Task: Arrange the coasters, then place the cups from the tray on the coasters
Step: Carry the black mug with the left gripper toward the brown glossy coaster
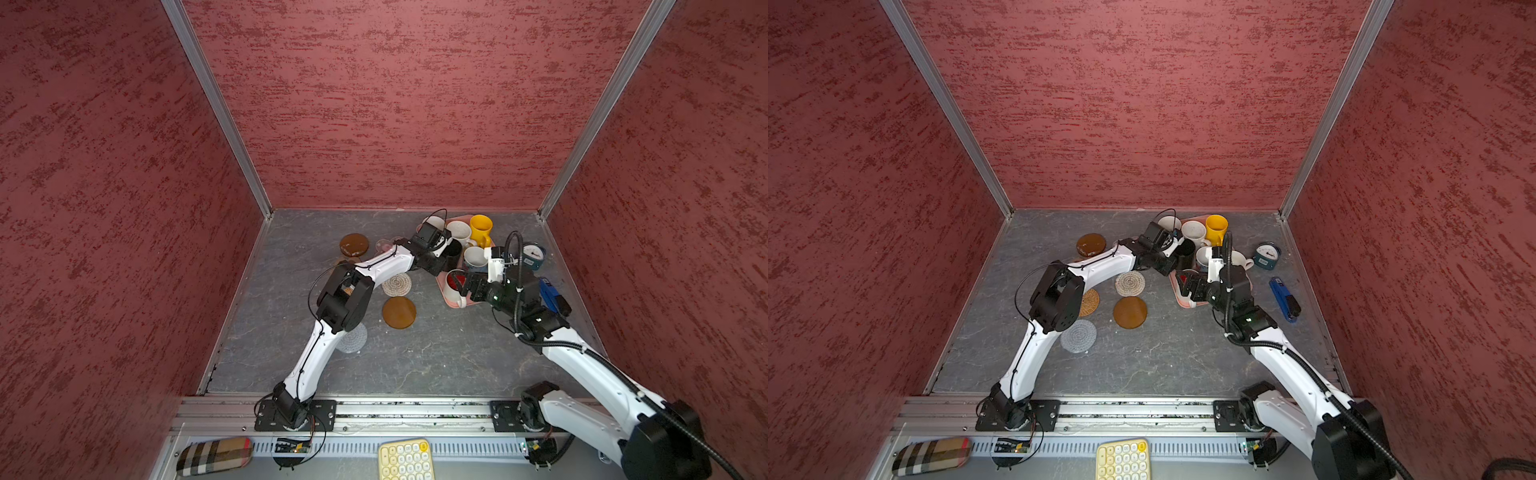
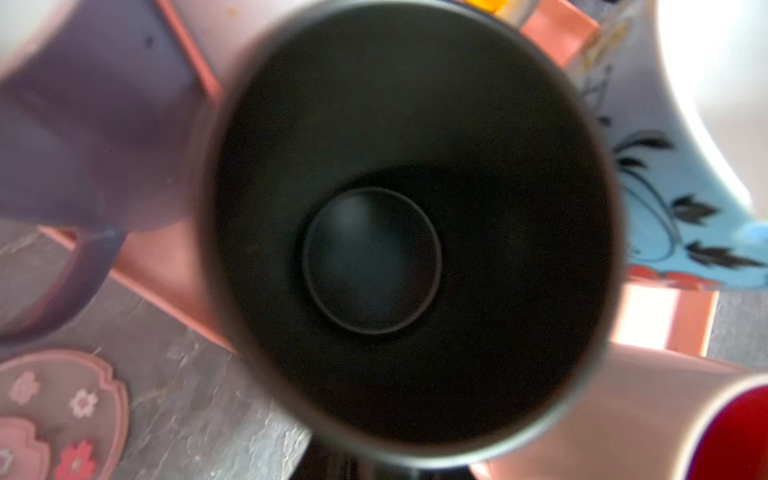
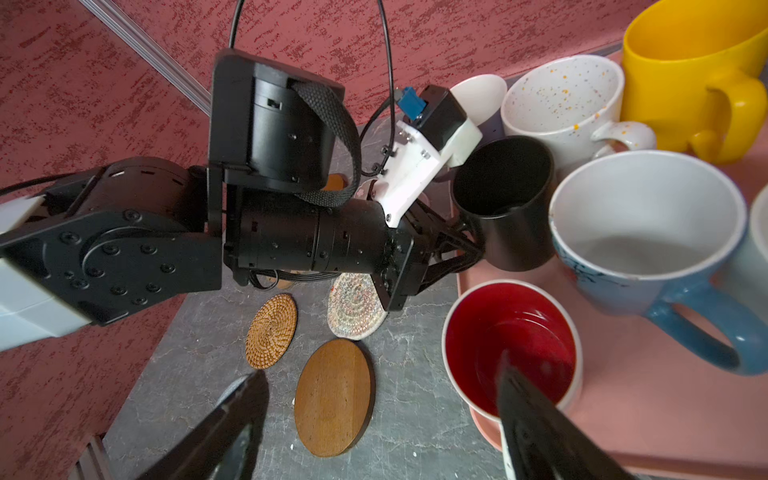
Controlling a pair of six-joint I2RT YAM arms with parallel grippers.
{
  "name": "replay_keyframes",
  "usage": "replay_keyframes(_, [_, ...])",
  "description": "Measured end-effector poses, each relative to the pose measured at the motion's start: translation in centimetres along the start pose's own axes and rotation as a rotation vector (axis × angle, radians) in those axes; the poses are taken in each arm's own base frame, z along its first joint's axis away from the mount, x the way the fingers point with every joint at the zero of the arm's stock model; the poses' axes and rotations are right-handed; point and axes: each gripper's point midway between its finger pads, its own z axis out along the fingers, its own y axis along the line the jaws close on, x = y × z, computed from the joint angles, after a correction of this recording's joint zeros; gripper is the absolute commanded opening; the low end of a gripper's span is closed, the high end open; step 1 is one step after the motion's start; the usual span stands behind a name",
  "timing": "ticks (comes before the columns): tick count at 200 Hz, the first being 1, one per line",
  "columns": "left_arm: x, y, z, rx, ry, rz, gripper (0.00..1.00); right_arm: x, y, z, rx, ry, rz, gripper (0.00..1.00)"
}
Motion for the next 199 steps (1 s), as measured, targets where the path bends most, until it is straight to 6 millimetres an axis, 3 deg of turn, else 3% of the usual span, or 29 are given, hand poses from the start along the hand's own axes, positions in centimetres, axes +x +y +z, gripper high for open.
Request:
replay_keyframes(29, [0.0,0.0,0.0,-0.005,0.0,0.001,0.09,0.0,0.0,0.0,0.0,-0.001,0.0,0.88])
replay_keyframes(77, [0.0,0.1,-0.1,-0.014,0.005,0.003,0.0,0.1,-0.1,0.0,0.002,0.002,0.001,0.88])
replay_keyframes(136, [0.2,0.0,-0.2,-0.057,0.012,0.029,0.0,-0.1,0.0,-0.3,0.002,-0.006,-0.001,0.89])
replay_keyframes(199, [0.6,0.2,-1.7,-0.104,0.02,0.019,0.0,-0.3,0.0,-0.9,0.016,-0.011,0.003,0.9])
